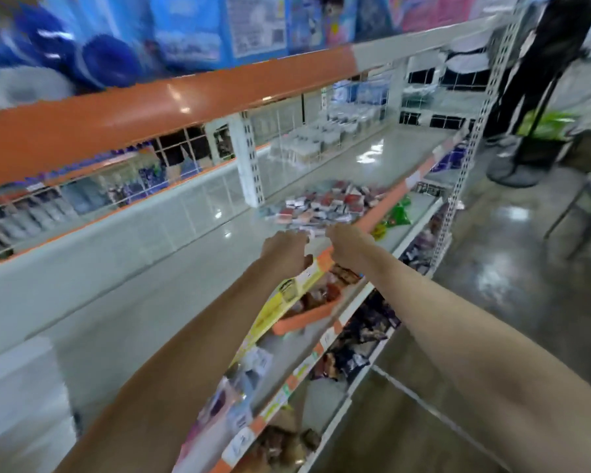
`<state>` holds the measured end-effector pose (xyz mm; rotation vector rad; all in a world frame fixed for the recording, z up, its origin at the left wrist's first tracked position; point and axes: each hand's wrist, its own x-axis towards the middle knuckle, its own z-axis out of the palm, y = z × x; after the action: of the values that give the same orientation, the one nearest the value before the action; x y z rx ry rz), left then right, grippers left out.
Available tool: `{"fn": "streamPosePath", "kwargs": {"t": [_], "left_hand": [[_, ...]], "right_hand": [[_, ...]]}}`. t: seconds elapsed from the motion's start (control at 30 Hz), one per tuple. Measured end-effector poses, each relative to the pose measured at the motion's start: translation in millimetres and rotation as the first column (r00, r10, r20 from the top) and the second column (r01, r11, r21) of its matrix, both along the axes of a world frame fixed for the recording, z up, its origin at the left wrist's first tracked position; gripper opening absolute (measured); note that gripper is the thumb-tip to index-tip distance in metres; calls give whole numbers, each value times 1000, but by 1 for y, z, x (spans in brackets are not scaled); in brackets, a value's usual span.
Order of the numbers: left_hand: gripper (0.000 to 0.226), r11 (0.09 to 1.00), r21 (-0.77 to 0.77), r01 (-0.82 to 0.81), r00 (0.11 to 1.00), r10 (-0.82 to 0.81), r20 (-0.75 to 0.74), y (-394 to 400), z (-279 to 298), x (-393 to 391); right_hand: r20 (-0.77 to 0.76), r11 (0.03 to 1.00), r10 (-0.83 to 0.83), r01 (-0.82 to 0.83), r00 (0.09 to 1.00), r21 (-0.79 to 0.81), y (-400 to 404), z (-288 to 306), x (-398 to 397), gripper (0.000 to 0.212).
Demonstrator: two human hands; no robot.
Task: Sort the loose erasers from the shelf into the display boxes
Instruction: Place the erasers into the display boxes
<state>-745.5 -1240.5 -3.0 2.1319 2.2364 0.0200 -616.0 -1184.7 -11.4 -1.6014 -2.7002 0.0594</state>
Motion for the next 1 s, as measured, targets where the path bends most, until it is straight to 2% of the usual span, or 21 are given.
{"fn": "streamPosePath", "kwargs": {"t": [0.1,0.2,0.3,0.37,0.57,0.67,0.77,0.83,0.9,1.0], "left_hand": [[42,1000,-24,-15,1000,15,18,50,-11,3],[40,1000,-8,-25,997,26,74,106,-19,-2],[34,999,-11,-47,998,48,35,149,-19,-7],[29,995,-13,-96,995,97,34,167,-23,-12],[21,983,-50,-178,984,179,18,197,-43,-29],[26,981,-11,-192,981,193,12,199,-51,-30],[37,974,-7,-228,974,228,16,198,-55,-28],[40,964,11,-266,963,265,40,196,-54,-26],[40,950,43,-311,947,305,103,194,-52,-21],[33,929,99,-358,925,338,176,185,-43,-10]], "right_hand": [[8,998,-20,20,1000,-65,50,-12,13,44],[-1,998,-11,11,1000,-67,101,-27,16,36],[37,1000,23,-22,999,-18,146,-39,12,37],[-5,999,39,-39,999,-15,167,-46,9,34],[84,982,163,-170,983,79,196,-59,4,26],[31,976,211,-213,977,40,205,-61,6,24],[-56,963,264,-266,963,-30,218,-58,11,6],[-127,949,309,-314,942,-16,226,-54,13,12],[-198,921,382,-390,903,-7,235,-49,15,7],[-304,855,492,-518,816,-6,244,-43,14,20]]}}
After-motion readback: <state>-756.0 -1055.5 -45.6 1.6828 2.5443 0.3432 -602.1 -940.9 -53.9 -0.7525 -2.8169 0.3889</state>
